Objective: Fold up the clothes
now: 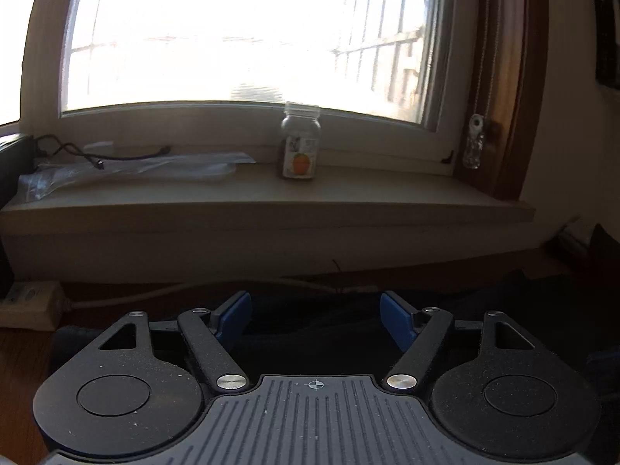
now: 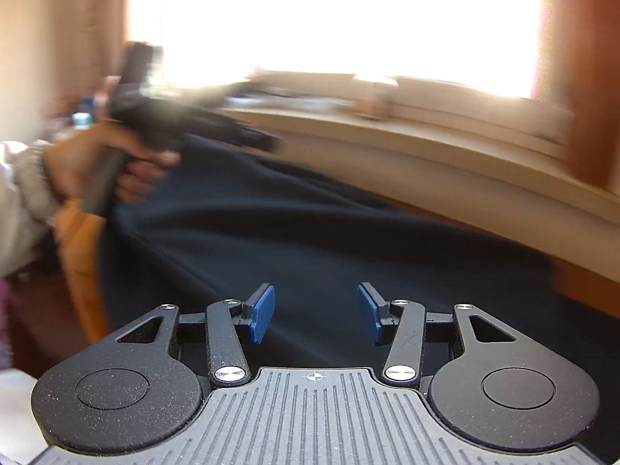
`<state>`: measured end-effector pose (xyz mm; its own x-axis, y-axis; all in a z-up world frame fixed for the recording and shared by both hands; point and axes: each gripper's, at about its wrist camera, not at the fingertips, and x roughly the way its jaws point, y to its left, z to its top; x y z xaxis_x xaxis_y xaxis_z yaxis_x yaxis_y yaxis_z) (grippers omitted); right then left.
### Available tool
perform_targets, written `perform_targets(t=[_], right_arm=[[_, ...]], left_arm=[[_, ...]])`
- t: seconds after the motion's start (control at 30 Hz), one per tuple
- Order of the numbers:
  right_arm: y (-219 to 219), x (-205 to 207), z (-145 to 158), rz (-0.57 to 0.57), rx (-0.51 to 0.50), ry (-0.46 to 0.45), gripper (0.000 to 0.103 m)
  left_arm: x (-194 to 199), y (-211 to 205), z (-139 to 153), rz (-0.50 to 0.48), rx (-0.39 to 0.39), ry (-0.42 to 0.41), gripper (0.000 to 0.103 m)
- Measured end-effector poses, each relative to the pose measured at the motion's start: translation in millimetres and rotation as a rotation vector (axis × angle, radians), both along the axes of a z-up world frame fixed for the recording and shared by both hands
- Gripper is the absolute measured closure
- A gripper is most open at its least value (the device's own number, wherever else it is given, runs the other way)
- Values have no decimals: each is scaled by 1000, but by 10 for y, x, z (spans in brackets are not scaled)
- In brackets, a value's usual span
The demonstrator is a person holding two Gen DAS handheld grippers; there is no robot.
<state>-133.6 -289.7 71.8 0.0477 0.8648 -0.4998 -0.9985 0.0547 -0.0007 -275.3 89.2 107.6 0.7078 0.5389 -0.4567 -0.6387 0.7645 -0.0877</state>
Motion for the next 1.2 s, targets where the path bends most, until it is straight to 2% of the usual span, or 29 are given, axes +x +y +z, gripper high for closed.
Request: perform_targets(t=[0.13, 0.23, 0.33, 0.43, 0.63, 0.67, 0.7, 0.77, 0.97, 1.2], right_arm=[[-489, 467, -31, -139, -19, -23, 55], [-769, 597, -18, -186, -13, -27, 55], [-938, 618, -49, -192, -24, -30, 57], [-949, 557, -69, -191, -37, -38, 60], [-965, 433, -39, -192, -34, -65, 61], [-968, 413, -34, -192, -34, -69, 78], [-970, 392, -29, -192, -33, -73, 85], [-976, 351, -19, -193, -32, -82, 87], [-1166, 143, -93, -171, -60, -76, 85], [-1225, 273, -95, -177, 14, -15, 76]], left_arm=[[204, 72, -198, -30, 4, 49, 26], [220, 142, -377, -63, -24, 60, 26], [155, 177, -441, -71, -50, 30, 26], [119, 162, -452, -69, -43, 20, 26], [212, 63, -475, -63, 14, 89, 25], [217, 58, -479, -62, 17, 94, 25], [220, 57, -482, -61, 18, 96, 25], [226, 65, -489, -58, 15, 99, 25], [273, 23, -510, -70, 39, 137, 24], [293, 13, -518, -73, 48, 145, 23]])
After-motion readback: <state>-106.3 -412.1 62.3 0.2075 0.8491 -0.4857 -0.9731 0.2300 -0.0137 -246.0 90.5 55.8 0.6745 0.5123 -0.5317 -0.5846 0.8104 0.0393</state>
